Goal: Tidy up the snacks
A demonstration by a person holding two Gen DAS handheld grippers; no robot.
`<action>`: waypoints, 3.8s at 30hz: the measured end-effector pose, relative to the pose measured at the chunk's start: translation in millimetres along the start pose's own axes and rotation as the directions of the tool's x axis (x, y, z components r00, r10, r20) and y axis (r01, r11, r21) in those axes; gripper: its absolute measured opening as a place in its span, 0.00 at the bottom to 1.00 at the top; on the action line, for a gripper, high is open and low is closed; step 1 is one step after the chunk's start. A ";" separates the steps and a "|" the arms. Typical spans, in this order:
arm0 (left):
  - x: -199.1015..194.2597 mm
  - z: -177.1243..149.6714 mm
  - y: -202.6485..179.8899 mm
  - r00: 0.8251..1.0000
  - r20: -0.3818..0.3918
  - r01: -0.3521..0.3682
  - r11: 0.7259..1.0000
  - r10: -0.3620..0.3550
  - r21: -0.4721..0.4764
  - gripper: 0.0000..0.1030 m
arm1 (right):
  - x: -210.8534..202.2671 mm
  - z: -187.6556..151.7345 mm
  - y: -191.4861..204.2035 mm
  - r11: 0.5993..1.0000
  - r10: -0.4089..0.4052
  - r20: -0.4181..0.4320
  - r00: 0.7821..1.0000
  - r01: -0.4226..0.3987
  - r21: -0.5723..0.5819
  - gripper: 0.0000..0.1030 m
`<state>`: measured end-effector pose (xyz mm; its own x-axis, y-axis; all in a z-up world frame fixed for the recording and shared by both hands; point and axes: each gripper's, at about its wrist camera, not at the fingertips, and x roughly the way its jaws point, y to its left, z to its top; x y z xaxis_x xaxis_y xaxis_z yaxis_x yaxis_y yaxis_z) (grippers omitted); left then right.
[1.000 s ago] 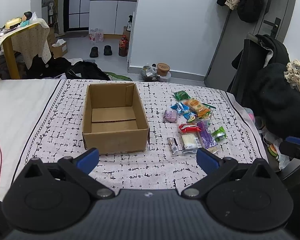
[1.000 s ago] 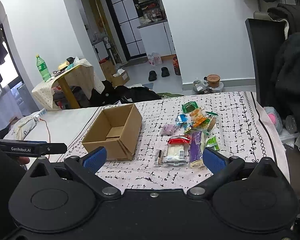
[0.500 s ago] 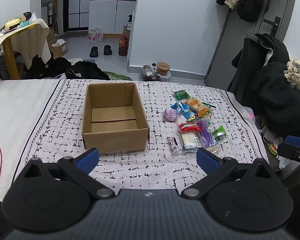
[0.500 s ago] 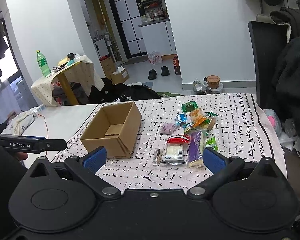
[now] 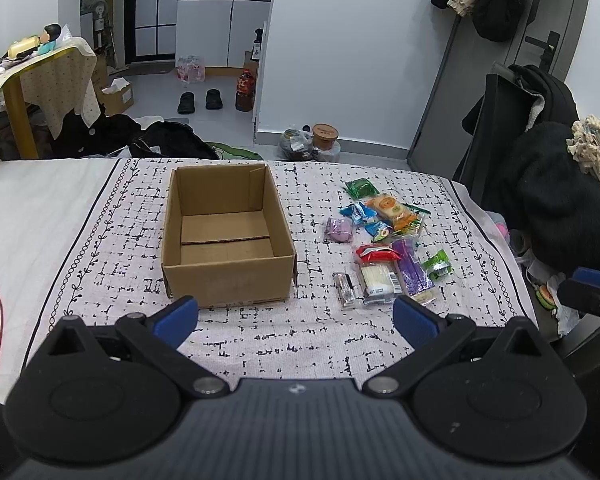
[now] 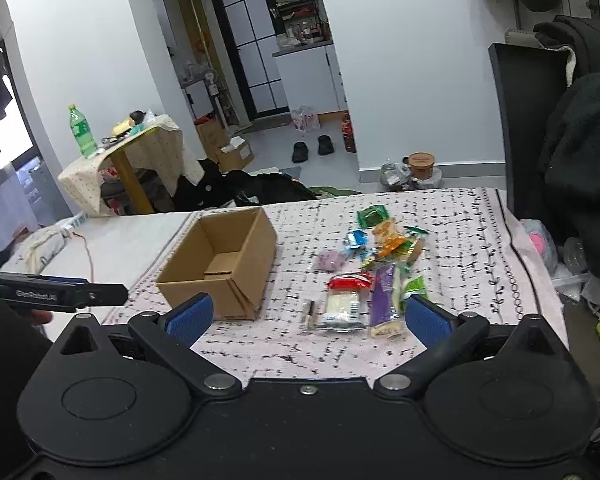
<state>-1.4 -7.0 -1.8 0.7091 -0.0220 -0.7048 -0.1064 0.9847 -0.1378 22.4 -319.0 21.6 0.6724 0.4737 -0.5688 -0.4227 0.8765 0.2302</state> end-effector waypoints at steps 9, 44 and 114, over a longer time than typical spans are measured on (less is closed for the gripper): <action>-0.3 0.2 -1.7 1.000 0.000 -0.001 1.000 0.001 0.003 1.00 | 1.0 0.5 1.0 1.000 -0.015 -0.004 1.000 0.015 -0.013 1.00; 39.1 11.8 -23.4 0.999 -0.010 0.043 0.998 -0.042 0.051 1.00 | 29.7 3.8 -30.1 0.998 -0.059 -0.018 0.998 0.059 0.023 1.00; 268.2 -4.2 -70.3 0.974 -0.224 0.001 0.998 -0.016 -0.070 0.33 | 214.5 -21.0 -112.0 0.979 -0.148 -0.203 0.968 0.173 0.109 0.45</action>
<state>193.3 -82.8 -184.0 0.5363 -0.0762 -0.8405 -0.1542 0.9703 -0.1863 201.2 -317.4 -142.8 0.5901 0.3110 -0.7450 -0.2316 0.9492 0.2129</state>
